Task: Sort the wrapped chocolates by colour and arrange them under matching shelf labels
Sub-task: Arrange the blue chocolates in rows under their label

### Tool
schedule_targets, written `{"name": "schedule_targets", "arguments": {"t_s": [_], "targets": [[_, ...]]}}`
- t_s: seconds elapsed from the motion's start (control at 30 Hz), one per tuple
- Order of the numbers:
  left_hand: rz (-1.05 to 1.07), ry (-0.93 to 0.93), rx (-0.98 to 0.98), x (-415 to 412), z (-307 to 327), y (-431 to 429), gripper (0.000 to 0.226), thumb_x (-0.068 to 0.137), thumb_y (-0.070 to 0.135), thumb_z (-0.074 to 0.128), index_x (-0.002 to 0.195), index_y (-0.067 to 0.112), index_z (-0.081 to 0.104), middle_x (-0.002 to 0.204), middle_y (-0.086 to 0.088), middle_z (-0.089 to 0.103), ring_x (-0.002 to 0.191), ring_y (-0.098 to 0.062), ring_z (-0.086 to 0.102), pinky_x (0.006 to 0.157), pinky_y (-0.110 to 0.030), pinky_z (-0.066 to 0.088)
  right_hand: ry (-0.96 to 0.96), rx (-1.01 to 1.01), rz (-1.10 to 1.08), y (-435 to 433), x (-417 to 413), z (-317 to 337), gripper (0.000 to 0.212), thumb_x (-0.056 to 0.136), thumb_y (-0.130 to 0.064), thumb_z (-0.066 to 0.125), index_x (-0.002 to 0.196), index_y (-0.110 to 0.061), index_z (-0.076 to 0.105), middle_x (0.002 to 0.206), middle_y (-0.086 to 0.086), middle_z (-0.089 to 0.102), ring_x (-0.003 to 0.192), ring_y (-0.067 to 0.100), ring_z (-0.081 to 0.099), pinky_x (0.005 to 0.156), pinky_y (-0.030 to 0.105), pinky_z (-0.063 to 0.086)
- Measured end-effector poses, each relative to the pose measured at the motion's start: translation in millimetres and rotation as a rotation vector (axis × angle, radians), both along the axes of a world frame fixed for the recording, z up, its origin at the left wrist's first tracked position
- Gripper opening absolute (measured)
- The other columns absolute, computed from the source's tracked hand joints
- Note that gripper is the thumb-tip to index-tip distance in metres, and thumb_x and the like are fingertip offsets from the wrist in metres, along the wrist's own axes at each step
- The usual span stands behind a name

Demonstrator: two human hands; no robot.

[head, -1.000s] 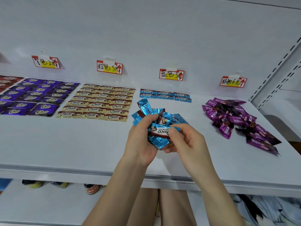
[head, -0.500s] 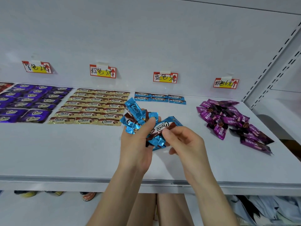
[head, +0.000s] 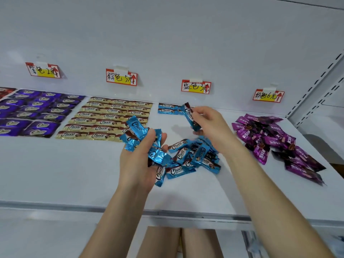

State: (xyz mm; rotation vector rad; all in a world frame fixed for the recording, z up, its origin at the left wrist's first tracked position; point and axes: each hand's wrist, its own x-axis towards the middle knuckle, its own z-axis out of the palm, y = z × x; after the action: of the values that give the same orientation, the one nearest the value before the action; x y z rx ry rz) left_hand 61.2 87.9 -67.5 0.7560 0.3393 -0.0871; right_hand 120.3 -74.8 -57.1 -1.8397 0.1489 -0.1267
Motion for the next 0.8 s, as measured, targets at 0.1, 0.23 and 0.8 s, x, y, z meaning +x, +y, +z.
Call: {"name": "schedule_targets", "arguments": {"t_s": [0.1, 0.23, 0.8], "targets": [[0.045, 0.026, 0.004, 7.7, 0.4, 9.5, 0.005, 0.087, 0.013, 0.060, 0.092, 0.013, 0.060, 0.075, -0.002, 0.074, 0.074, -0.013, 0.072, 0.049, -0.022, 0.053, -0.050, -0.478, 0.123, 5.6, 44.5, -7.3, 0.022, 0.095, -0.016, 0.047, 0.111, -0.010, 0.060, 0.104, 0.001, 0.058, 0.092, 0.014, 0.052, 0.078, 0.027, 0.042], [0.068, 0.034, 0.014, 15.5, -2.1, 19.5, 0.009, 0.087, 0.017, 0.061, 0.095, 0.015, 0.058, 0.077, 0.000, 0.074, 0.075, -0.012, 0.072, 0.050, -0.023, 0.054, 0.017, -0.776, 0.270, 24.7, 80.5, -23.3, 0.020, 0.095, -0.015, 0.048, 0.107, -0.008, 0.062, 0.113, 0.008, 0.061, 0.101, 0.021, 0.054, 0.080, 0.027, 0.037], [0.066, 0.055, -0.003, 29.6, -9.4, 22.8, 0.012, 0.085, 0.018, 0.062, 0.094, 0.018, 0.055, 0.074, 0.002, 0.074, 0.075, -0.013, 0.072, 0.048, -0.022, 0.053, -0.034, -1.106, 0.247, 37.5, 68.0, -53.0, 0.043, 0.097, -0.038, 0.031, 0.134, -0.020, 0.043, 0.134, 0.004, 0.043, 0.125, 0.022, 0.034, 0.093, 0.036, 0.037]]}}
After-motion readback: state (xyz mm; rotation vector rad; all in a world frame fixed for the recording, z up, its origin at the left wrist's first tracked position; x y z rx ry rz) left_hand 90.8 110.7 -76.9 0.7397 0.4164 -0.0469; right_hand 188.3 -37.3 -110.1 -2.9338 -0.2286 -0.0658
